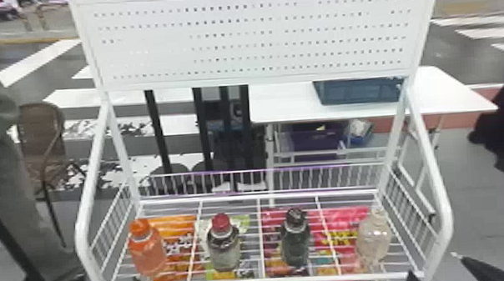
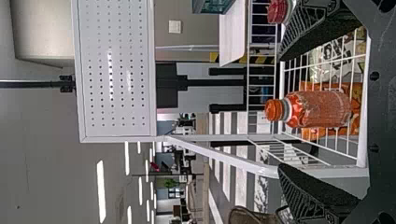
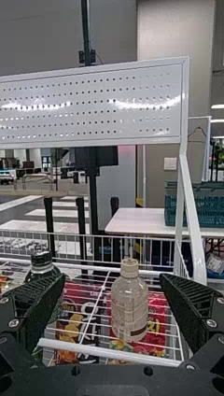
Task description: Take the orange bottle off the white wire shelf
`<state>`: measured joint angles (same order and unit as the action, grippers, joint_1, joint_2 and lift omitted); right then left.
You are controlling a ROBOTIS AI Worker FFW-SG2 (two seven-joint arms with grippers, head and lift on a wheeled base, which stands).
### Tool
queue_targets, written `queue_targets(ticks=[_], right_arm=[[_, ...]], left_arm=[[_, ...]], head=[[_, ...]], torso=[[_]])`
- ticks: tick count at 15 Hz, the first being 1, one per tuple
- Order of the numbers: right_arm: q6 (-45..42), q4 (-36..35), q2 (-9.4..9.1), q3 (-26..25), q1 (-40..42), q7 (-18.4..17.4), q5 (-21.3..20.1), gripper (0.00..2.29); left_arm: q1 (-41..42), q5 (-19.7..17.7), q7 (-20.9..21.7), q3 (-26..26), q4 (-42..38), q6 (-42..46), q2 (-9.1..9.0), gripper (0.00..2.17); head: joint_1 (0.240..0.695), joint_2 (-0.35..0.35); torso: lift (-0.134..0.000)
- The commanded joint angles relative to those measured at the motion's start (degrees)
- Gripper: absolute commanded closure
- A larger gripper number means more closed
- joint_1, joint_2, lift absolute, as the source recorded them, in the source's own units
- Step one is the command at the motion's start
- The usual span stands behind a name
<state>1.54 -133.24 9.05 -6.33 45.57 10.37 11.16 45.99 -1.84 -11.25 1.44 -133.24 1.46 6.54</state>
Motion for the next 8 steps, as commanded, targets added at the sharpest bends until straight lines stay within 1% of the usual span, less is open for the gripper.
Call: queue_targets(ticks=[1, 8], right_arm=[[0.0, 0.3, -0.18, 0.2, -0.2, 0.0, -0.1, 0.15], [0.0, 0.7, -0.35, 0.6, -0.7, 0.0, -0.2, 0.15]], left_arm=[[-0.2, -0.4, 0.0, 0.1, 0.0, 0.2, -0.13, 0.08], [-0.1, -0.3, -0.4, 0.3, 0.0, 0.3, -0.13, 0.08]], head=[[0.499, 0.000], [0.499, 0.000]], torso=[[0.000], [0.000]])
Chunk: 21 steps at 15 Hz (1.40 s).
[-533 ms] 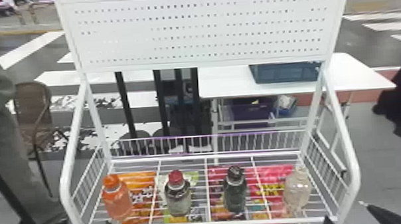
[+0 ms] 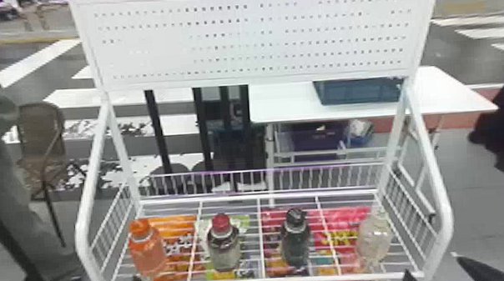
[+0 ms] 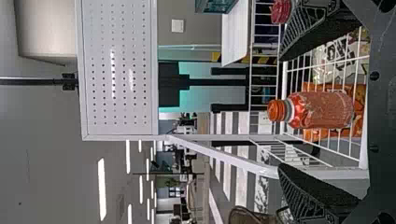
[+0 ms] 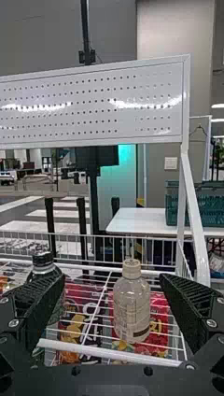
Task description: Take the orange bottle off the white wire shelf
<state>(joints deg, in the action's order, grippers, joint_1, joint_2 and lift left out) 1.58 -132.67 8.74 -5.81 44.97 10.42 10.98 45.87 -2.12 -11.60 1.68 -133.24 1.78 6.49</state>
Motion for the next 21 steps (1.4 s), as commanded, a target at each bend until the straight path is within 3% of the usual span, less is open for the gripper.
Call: queue_targets(ticks=[1, 6, 11, 16, 21], right_arm=[[0.1, 0.2, -0.04, 0.3, -0.2, 0.0, 0.0, 0.15], [0.0, 0.2, -0.21, 0.3, -0.2, 0.0, 0.0, 0.15], [0.0, 0.3, -0.39, 0.2, 0.3, 0.1, -0.2, 0.15], [0.0, 0.1, -0.39, -0.2, 1.1, 0.0, -0.4, 0.15], [0.1, 0.1, -0.21, -0.7, 1.4, 0.1, -0.2, 0.15]], left_arm=[[-0.1, 0.1, 0.0, 0.1, 0.0, 0.0, -0.07, 0.08], [-2.2, 0.1, 0.0, 0.8, 4.0, 1.1, -0.07, 0.08], [-11.0, -0.3, 0.3, 2.7, 20.5, 8.1, -0.16, 0.08], [-26.4, -0.3, 1.1, 2.9, 40.8, 15.3, -1.21, 0.08], [-34.4, -0.3, 2.4, 1.9, 49.8, 15.3, -2.01, 0.08]], head=[[0.499, 0.000], [0.499, 0.000], [0.499, 0.000], [0.499, 0.000], [0.499, 0.000]], torso=[[0.000], [0.000], [0.000], [0.000], [0.000]])
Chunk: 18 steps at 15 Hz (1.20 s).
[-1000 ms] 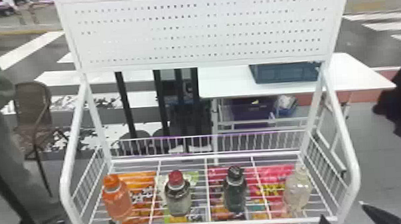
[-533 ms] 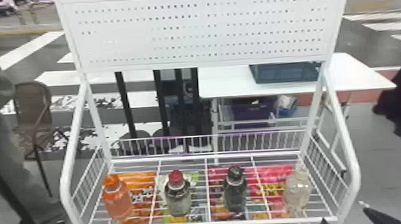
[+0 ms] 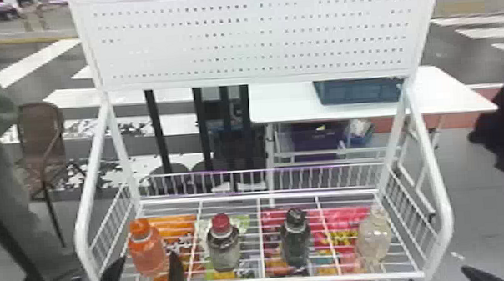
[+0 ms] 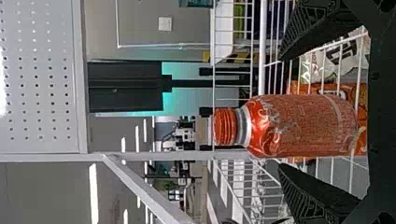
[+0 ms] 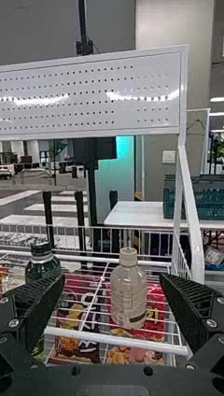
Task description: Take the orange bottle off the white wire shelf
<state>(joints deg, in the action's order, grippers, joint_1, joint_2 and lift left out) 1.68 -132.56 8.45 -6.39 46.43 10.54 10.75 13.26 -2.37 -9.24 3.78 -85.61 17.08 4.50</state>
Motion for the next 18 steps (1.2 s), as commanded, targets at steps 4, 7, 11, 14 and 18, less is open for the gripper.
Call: queue_targets(ticks=[4, 7, 11, 14, 18], right_arm=[[0.2, 0.5, 0.34, -0.2, -0.3, 0.0, 0.2, 0.15], [0.2, 0.9, 0.25, -0.8, -0.3, 0.1, 0.3, 0.15], [0.2, 1.7, 0.08, -0.6, -0.7, 0.1, 0.1, 0.15], [0.2, 1.8, 0.08, -0.6, -0.9, 0.1, 0.1, 0.15], [0.2, 2.0, 0.08, -0.6, -1.0, 0.1, 0.1, 0.15]], left_arm=[[-7.7, 0.2, 0.0, -1.1, 9.9, 0.0, 0.16, 0.08], [-9.2, 0.4, 0.1, -1.1, 11.6, 0.4, 0.25, 0.20], [-9.0, 0.3, -1.0, -1.4, 11.3, 1.9, 0.25, 0.97], [-7.8, 0.2, -1.1, -1.8, 9.4, 1.9, 0.25, 0.97], [-1.6, 0.1, -1.1, -1.8, -1.6, -1.9, 0.33, 0.97]], head=[[0.499, 0.000], [0.499, 0.000], [0.499, 0.000], [0.499, 0.000], [0.499, 0.000]], torso=[[0.000], [0.000], [0.000], [0.000], [0.000]])
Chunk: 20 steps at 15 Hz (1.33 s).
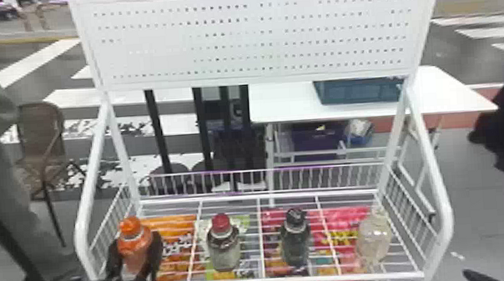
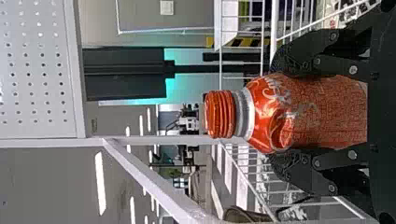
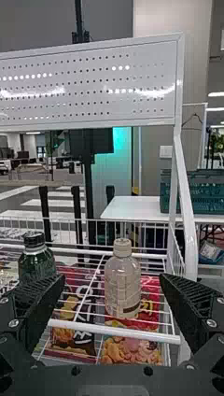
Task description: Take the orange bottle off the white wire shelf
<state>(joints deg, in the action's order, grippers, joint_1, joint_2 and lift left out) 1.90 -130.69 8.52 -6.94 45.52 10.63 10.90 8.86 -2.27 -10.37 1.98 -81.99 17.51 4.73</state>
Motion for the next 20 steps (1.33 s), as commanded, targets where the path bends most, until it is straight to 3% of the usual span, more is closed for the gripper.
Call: queue_targets(ticks=[1, 6, 9, 10, 13, 20], right_arm=[[0.0, 0.2, 0.00, 0.0, -0.1, 0.0, 0.0, 0.15], [0.0, 0.3, 0.00, 0.3, -0.7, 0.0, -0.1, 0.15], [0.0, 0.4, 0.09, 0.3, -0.8, 0.1, 0.1, 0.15], [-0.2, 0.4, 0.09, 0.3, -0.8, 0.2, 0.2, 0.15], [-0.4, 0.3, 0.35, 0.4, -0.3, 0.4, 0.4, 0.15], [-0.7, -0.7, 0.53, 0.2, 0.9, 0.4, 0.5, 0.15]], left_arm=[[5.7, 0.0, 0.0, -0.1, -10.3, -4.3, 0.11, 0.97], [20.7, 0.1, 1.8, 0.0, -35.3, -19.4, 0.64, 0.97], [28.9, 0.6, 2.1, 1.3, -46.7, -21.9, 1.60, 0.97], [30.5, 0.7, 1.7, 2.3, -48.4, -21.7, 2.74, 0.97], [34.2, 0.9, 0.7, 2.8, -50.9, -21.5, 3.89, 0.97], [34.7, 0.9, -0.1, 2.5, -51.0, -21.2, 4.06, 0.97]], head=[[0.499, 0.000], [0.499, 0.000], [0.499, 0.000], [0.499, 0.000], [0.499, 0.000], [0.499, 0.000]], torso=[[0.000], [0.000], [0.000], [0.000], [0.000], [0.000]])
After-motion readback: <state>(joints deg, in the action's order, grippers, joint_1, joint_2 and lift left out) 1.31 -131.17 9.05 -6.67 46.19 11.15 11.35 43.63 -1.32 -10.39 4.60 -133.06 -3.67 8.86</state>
